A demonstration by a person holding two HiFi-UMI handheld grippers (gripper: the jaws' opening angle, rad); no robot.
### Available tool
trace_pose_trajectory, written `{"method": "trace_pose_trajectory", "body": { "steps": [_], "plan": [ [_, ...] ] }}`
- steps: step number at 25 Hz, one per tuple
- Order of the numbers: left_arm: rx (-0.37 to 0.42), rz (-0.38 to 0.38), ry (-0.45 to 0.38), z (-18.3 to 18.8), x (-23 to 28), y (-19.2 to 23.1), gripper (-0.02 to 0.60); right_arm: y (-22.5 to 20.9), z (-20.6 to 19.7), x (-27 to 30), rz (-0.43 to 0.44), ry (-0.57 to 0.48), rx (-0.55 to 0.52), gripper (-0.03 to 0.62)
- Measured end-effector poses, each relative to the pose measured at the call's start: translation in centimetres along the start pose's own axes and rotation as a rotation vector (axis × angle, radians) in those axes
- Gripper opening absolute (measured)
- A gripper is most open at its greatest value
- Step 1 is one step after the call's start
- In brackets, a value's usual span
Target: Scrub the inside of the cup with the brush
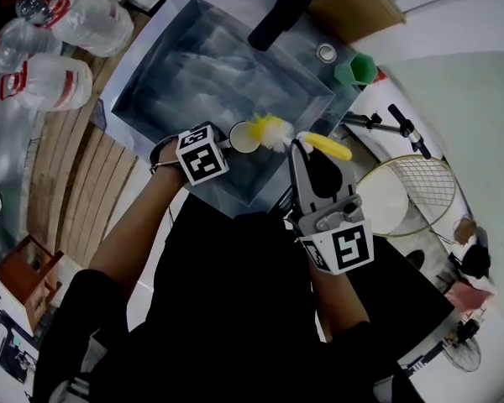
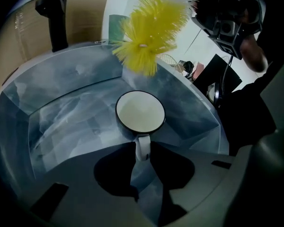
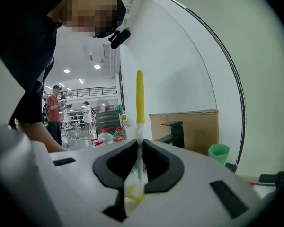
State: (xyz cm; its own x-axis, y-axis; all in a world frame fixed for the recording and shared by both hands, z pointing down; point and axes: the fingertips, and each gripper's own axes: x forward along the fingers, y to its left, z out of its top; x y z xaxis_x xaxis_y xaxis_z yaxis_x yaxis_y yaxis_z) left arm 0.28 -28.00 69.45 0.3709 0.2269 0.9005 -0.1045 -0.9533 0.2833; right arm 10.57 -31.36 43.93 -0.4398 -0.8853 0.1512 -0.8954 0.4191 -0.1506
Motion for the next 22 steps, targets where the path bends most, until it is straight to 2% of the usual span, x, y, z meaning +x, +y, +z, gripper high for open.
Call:
{"method": "trace_pose_trajectory", "body": {
  "steps": [3,14,22],
  "plan": [
    [0.002,0.004,-0.006,0.0,0.0,0.0,0.081,1.0,-1.2,0.2,0.029,0.024,-0.004,0.048],
    [-0.019,-0.006,-0.026,0.4,0.1,0.0,0.074,3.7,-6.7,1.9,0.138,0.132,-0.007,0.048],
    [-0.05,-0.014,-0.034,0.6,0.0,0.1,0.074,2.4,-13.0,3.9,0.135,0.311,0.106,0.051]
  ]
}}
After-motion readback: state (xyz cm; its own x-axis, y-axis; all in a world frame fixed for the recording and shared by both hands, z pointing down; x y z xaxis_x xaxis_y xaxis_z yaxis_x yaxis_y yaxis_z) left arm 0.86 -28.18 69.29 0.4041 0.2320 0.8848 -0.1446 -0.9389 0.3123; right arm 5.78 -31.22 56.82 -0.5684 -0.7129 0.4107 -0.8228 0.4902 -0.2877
